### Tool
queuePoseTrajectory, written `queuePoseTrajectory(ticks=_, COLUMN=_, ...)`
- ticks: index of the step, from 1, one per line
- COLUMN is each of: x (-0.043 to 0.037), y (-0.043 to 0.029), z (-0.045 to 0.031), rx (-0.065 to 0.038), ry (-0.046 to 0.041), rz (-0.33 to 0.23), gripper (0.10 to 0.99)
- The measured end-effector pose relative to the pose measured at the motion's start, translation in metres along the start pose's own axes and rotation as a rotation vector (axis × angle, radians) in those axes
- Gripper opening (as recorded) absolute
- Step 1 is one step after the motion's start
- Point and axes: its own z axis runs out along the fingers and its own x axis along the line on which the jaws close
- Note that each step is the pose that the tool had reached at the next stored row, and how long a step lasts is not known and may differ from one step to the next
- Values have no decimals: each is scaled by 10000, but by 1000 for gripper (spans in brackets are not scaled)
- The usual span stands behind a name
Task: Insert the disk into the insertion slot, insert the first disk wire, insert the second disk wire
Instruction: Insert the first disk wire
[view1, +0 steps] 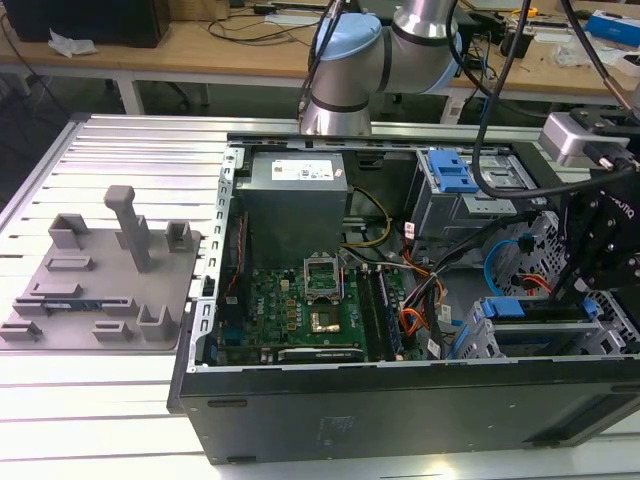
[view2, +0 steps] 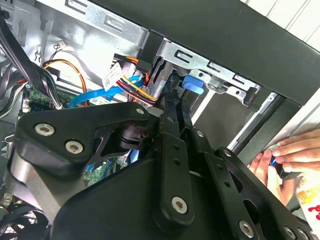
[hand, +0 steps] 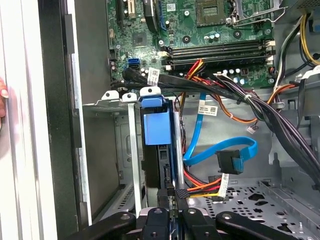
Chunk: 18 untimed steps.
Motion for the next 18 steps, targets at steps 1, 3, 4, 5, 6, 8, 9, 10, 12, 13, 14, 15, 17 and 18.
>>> queuePoseTrajectory(ticks=1, x=0, y=-1, z=1, rx=-2, ry=0, rz=-11, gripper=165)
queuePoseTrajectory(ticks=3, x=2, y=-4, z=4, rx=-6, ry=0, rz=-35, gripper=165)
queuePoseTrajectory(ticks=4, x=3, y=-4, z=7, rx=-8, ry=0, rz=-47, gripper=165)
queuePoseTrajectory(ticks=5, x=5, y=-5, z=10, rx=-9, ry=2, rz=-59, gripper=165)
queuePoseTrajectory(ticks=6, x=8, y=-5, z=16, rx=-9, ry=1, rz=-75, gripper=165)
queuePoseTrajectory(ticks=8, x=19, y=-7, z=31, rx=-11, ry=0, rz=-111, gripper=165)
queuePoseTrajectory(ticks=9, x=25, y=-8, z=38, rx=-11, ry=2, rz=-124, gripper=165)
queuePoseTrajectory(ticks=10, x=30, y=-8, z=46, rx=-11, ry=6, rz=-141, gripper=165)
queuePoseTrajectory(ticks=12, x=33, y=-7, z=56, rx=-11, ry=-1, rz=-167, gripper=231)
queuePoseTrajectory(ticks=13, x=33, y=-7, z=55, rx=-11, ry=-1, rz=-169, gripper=294)
queuePoseTrajectory(ticks=14, x=33, y=-7, z=44, rx=-11, ry=1, rz=-169, gripper=294)
queuePoseTrajectory(ticks=15, x=35, y=-7, z=31, rx=-10, ry=1, rz=-169, gripper=361)
queuePoseTrajectory(ticks=17, x=43, y=-7, z=-47, rx=-10, ry=9, rz=-169, gripper=361)
queuePoseTrajectory(ticks=18, x=49, y=-7, z=-97, rx=-10, ry=13, rz=-169, gripper=361)
